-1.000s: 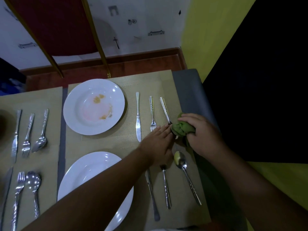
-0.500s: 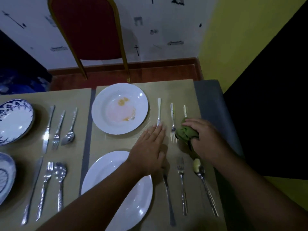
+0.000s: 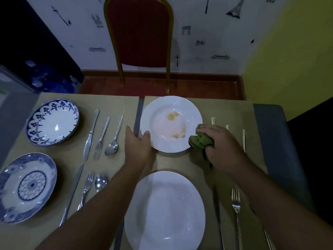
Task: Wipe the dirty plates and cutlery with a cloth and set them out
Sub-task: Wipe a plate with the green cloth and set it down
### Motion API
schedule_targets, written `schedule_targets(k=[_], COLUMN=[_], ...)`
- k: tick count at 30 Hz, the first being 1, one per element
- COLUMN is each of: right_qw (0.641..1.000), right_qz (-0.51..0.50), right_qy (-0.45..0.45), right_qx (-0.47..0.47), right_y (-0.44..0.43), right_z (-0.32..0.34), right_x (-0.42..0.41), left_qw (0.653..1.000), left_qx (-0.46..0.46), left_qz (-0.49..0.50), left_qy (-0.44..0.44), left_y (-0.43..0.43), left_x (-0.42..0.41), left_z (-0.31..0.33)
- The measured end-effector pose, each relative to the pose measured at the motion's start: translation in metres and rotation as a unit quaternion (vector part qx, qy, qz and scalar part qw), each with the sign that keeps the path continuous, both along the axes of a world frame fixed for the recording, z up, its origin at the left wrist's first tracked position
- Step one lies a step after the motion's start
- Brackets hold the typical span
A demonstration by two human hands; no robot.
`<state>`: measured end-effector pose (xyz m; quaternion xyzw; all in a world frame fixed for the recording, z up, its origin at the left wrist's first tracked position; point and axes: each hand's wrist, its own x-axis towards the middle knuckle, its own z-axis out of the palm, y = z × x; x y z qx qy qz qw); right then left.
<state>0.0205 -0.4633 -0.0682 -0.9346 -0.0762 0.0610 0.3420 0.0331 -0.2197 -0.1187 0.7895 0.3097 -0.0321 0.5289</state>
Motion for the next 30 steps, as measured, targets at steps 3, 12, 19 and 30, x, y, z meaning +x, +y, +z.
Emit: schedule_targets(k=[3, 12, 19, 30], right_qw=[1.000, 0.999, 0.994, 0.978], right_qz=[-0.011, -0.026, 0.055, 0.190], right_qy=[-0.007, -0.002, -0.061, -0.075], right_qx=[-0.001, 0.026, 0.072, -0.040], right_y=[0.014, 0.023, 0.042, 0.064], right_z=[0.001, 0.035, 0.089, 0.068], right_x=[0.003, -0.018, -0.020, -0.104], left_qw=[0.964, 0.946, 0.909, 0.913], left_qx=[-0.235, -0.315, -0.415, -0.403], left_qz=[0.090, -0.021, -0.046, -0.019], left_qy=[0.082, 0.077, 0.006, -0.062], left_y=[0.005, 0.011, 0.002, -0.023], left_x=[0.021, 0.007, -0.066, -0.181], left_z=[-0.005, -0.004, 0.052, 0.092])
